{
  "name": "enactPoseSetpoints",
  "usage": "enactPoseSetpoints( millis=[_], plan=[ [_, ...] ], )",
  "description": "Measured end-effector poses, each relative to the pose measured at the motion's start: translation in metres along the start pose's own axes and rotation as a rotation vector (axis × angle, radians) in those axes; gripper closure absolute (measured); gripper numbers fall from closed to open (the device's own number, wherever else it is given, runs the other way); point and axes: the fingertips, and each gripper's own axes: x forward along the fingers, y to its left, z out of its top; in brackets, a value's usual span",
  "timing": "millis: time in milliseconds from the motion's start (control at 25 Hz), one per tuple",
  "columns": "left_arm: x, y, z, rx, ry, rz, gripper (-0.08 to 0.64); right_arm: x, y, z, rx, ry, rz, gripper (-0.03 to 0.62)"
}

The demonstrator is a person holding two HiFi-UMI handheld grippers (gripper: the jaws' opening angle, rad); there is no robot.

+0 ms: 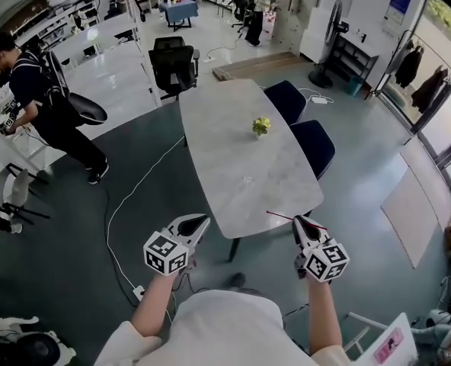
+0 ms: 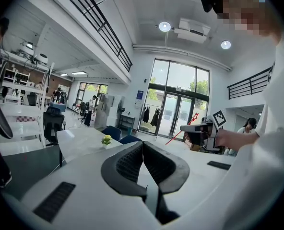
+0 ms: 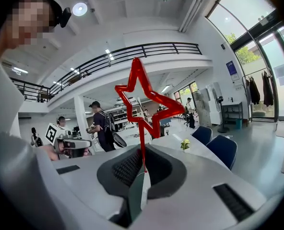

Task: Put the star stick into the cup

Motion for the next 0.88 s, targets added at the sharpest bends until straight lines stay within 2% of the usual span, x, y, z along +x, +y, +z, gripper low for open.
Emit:
enactPoseSetpoints(
  millis=[400,880],
  plan=[
    [0.058,0.011,0.005,-0.024,0.011,0.083,0.538,0.031,-0.072,0.016,0.005,0.035,0.059,0.572],
    [0.104,0.03,0.009,-0.049,0.043,0.111,0.538,0.064,-0.108,0.017,0.032,0.083,0.102,0.572]
  ],
)
